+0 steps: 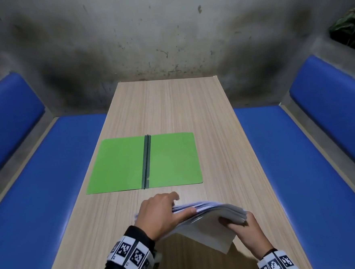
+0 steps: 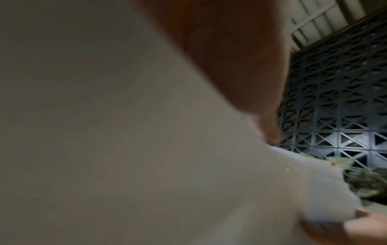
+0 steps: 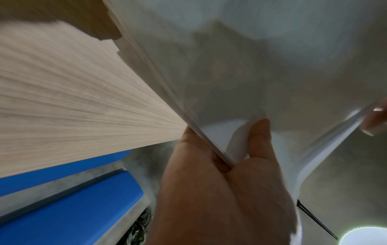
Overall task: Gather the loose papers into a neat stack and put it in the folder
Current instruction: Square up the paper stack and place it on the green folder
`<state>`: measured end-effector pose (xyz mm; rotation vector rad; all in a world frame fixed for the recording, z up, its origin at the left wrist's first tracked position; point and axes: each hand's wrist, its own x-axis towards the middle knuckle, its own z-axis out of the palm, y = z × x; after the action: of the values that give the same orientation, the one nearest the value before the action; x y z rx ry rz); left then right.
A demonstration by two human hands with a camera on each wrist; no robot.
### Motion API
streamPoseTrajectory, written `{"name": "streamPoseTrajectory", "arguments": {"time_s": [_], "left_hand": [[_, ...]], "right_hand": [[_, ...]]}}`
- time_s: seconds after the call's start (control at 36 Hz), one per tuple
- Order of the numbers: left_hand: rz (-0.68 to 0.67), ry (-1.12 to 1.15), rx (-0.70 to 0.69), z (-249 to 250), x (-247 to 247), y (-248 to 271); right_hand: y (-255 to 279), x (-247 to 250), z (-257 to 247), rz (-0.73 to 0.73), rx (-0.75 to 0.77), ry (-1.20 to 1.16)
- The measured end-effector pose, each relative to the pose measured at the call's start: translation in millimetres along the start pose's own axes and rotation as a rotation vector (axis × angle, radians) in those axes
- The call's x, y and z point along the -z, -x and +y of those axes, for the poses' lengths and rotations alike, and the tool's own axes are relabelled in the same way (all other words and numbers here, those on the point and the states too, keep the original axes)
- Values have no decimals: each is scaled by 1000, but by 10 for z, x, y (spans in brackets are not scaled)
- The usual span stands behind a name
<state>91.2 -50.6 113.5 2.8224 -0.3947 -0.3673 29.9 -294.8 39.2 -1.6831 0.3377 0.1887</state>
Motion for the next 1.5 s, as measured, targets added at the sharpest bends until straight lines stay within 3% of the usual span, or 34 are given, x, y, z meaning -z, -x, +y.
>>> {"name": "streamPoseTrajectory", "arguments": {"time_s": [0.06,0.17,0.31,0.47,0.64,0.75,0.83,1.03,1.14,1.44,1.5], "left_hand": [[-88,23,-97,24,16,32],[-202,-147,-196,-46,-26,103],[-86,-110,-125,-491,-61,80],[3,226,-166,-876,134,117],[157,969,4,-815,85,385],[-7,1066,184,-896,-331,316],[-105,994,120,-863,-518,259],[-51,962,105,-758,-630,224],[-93,1043,160,-726,-628,289],[-81,1138,274,-748,-593,272],[-96,1113,187,-732,-575,243]], "right_hand": [[-21,3,13,0,-1,6],[-45,20,25,-10,18,39],[-57,46,54,-1,-22,65],[3,23,-161,6,-7,-47],[49,99,-314,54,112,-113],[-68,64,-83,24,-5,-31],[-120,35,62,59,-50,-51],[11,-158,-146,196,22,-342],[4,-179,-224,338,33,-296],[-13,-78,-195,343,100,-103],[-5,-68,-141,314,95,-111]]}}
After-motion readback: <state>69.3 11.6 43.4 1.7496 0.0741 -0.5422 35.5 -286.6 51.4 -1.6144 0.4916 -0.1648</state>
